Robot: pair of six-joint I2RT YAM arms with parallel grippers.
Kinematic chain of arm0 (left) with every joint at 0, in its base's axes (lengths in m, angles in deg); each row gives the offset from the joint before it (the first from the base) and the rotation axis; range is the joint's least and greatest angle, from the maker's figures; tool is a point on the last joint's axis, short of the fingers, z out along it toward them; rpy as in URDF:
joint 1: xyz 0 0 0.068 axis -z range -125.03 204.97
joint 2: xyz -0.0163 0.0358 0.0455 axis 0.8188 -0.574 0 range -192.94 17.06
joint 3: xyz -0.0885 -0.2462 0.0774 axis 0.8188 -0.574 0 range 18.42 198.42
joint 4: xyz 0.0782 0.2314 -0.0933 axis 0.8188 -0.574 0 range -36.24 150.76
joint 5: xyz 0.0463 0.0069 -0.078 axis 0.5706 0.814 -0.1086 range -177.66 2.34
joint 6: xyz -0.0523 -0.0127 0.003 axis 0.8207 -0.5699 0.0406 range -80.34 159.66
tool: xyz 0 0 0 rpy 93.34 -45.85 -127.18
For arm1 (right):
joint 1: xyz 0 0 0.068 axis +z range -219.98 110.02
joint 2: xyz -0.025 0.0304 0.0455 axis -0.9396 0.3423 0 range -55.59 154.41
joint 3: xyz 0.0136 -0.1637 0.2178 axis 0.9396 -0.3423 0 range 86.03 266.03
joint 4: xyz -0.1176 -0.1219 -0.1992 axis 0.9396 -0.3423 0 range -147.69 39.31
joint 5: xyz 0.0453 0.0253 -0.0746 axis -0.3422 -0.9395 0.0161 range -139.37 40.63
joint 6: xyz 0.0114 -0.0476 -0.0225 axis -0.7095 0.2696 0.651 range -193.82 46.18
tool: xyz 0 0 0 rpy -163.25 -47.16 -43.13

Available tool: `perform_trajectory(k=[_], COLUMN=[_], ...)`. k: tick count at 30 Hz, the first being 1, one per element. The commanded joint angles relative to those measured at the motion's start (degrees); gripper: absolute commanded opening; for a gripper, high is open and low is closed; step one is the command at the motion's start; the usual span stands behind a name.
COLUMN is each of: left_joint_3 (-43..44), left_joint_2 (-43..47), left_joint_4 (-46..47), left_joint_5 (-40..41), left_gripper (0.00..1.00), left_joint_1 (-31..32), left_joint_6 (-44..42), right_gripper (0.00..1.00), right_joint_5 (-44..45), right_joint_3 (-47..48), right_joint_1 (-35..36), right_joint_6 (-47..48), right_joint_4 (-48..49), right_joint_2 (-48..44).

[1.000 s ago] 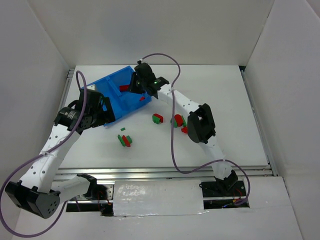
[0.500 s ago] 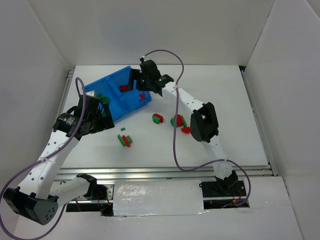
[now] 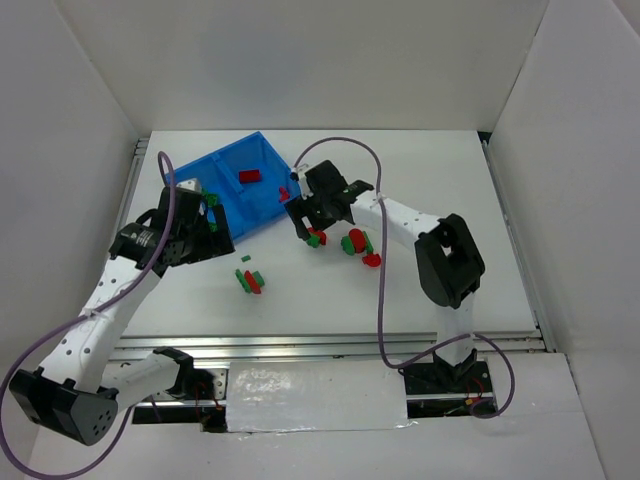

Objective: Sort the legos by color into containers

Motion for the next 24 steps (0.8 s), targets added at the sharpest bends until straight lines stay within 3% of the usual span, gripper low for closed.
perform_trajectory(k=[1, 10, 13, 14, 16, 17, 20, 24], left_joint_3=[0.08, -0.27, -0.71, -0.80, -0.63, -0.28, 1.21, 4.90], left_joint_2=[-1.03, -1.74, -1.82, -2.00, -2.44, -2.70, -4.28, -6.83], left_joint_4=[3.74, 4.71, 4.54, 4.45, 4.36, 4.36, 3.93, 3.83], left_joint_5=[-3.88, -6.08, -5.73, -5.47, -5.47, -5.64, -6.26, -9.23], left_gripper=[0.99, 0.99, 0.99, 1.00, 0.99, 0.99, 0.99, 1.00], left_joint_1=[-0.29, -0.29, -0.29, -0.29, -0.29, -0.29, -0.29, -0.29], left_joint_6=[-1.96, -3.10, -3.28, -3.36, -3.28, -3.02, -2.05, 0.24], right_gripper=[0.89, 0.87, 0.76, 0.65, 0.56, 0.44, 0.21, 0.20], right_joint_5=[4.59, 6.98, 6.61, 6.70, 6.70, 6.88, 6.36, 2.76], right_joint_3=[1.93, 5.11, 5.73, 5.29, 4.33, 3.98, 2.83, -7.32], right_joint_1=[0.34, 0.34, 0.96, 1.48, 1.75, 2.01, 2.71, 3.68], right_joint_6=[4.99, 5.08, 5.25, 5.34, 5.43, 5.52, 4.21, -2.99], right_joint_4=[-2.67, -3.65, -4.35, -4.26, -3.39, -2.77, -2.42, 4.68], right_joint_2=[3.20, 9.45, 10.86, 11.12, 10.69, 10.51, 6.93, -6.68])
